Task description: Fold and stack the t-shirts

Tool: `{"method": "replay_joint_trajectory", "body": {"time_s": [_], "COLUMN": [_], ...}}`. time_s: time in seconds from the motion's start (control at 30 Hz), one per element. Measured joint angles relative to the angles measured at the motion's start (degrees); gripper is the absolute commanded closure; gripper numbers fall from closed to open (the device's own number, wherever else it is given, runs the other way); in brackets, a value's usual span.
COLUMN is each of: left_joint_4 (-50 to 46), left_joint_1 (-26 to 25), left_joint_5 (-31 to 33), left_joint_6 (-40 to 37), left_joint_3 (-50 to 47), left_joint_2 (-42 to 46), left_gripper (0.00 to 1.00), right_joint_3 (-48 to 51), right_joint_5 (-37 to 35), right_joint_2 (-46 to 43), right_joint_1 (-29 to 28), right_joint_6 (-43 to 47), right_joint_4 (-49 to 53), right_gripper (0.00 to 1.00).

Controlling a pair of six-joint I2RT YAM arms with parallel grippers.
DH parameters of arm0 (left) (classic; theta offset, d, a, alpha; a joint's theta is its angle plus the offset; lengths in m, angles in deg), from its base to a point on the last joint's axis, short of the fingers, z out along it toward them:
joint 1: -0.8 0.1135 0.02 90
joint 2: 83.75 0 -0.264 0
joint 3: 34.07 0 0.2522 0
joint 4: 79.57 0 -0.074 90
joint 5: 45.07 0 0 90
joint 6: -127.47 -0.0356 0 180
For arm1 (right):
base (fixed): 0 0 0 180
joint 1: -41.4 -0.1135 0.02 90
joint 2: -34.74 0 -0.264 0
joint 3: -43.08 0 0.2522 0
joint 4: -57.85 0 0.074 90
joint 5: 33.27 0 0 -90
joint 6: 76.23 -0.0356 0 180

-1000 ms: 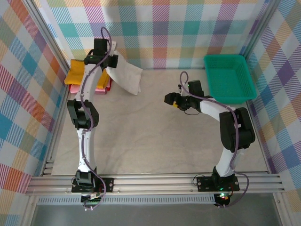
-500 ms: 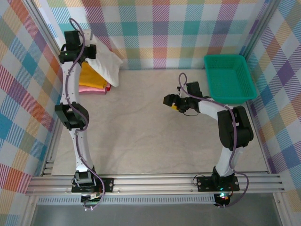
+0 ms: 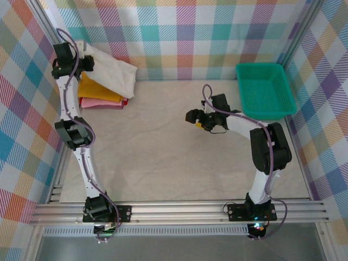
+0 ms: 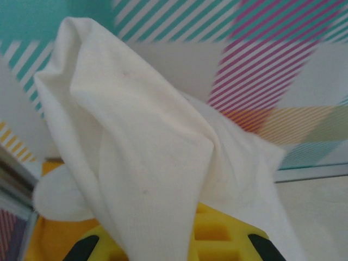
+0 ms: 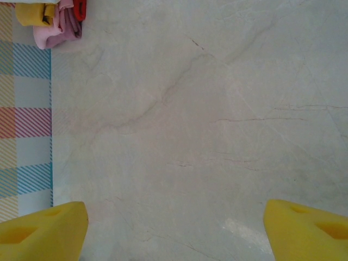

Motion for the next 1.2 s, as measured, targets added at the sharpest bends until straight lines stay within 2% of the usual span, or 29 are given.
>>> {"method": "replay_joint_trajectory", "body": {"time_s": [0.17, 0.23, 0.3, 0.43, 0.6, 0.73, 0.83, 1.0, 1.1, 1.2], "left_joint_4": [1.4, 1.9, 2.3, 3.4, 2.7, 2.0, 7.4, 25.5, 31.8, 35.3], "left_joint_1": [1.8, 1.9, 1.9, 1.6, 0.3, -2.3, -6.0, -15.7, -20.8, -26.2], "left_joint_5": [5.9, 9.0, 12.6, 18.1, 25.9, 26.0, 24.7, 22.1, 21.7, 22.4], "left_joint_6": [-4.0, -6.0, -7.7, -9.5, -9.7, -6.4, -3.7, 4.1, 8.7, 11.2], "left_joint_3": [0.0, 0.0, 0.0, 0.0, 0.0, -5.6, -23.6, -66.6, -85.8, -100.1], "left_joint_2": [-6.0, -7.4, -8.0, -7.5, -3.5, 6.3, 22.4, 55.6, 69.4, 77.7], "left_gripper": [0.99, 0.71, 0.26, 0.01, 0.00, 0.00, 0.00, 0.00, 0.00, 0.00], "right_joint_3": [-0.6, -0.6, -0.6, -0.6, -0.6, -0.7, -0.7, 0.9, 6.1, 12.6], "right_joint_5": [-0.2, -0.3, -0.4, -0.6, -0.6, -2.9, -7.8, -20.1, -27.3, -33.9], "right_joint_2": [-0.2, -0.4, -0.9, -2.6, -3.8, -4.4, -6.6, -14.0, -20.2, -26.0], "right_joint_1": [-0.5, -0.7, -0.9, -1.3, -1.7, -1.9, -1.9, -1.9, -1.9, -1.9], "right_joint_6": [-0.1, -0.2, -0.1, -0.1, -0.1, 1.0, 3.6, 10.4, 14.6, 18.7], "right_joint_4": [1.0, 1.5, 1.8, 1.9, 1.9, 3.0, 4.7, 4.7, 1.9, -0.5], "right_gripper": [0.15, 0.15, 0.15, 0.14, 0.14, 0.12, 0.07, 0.01, 0.01, 0.00]}}
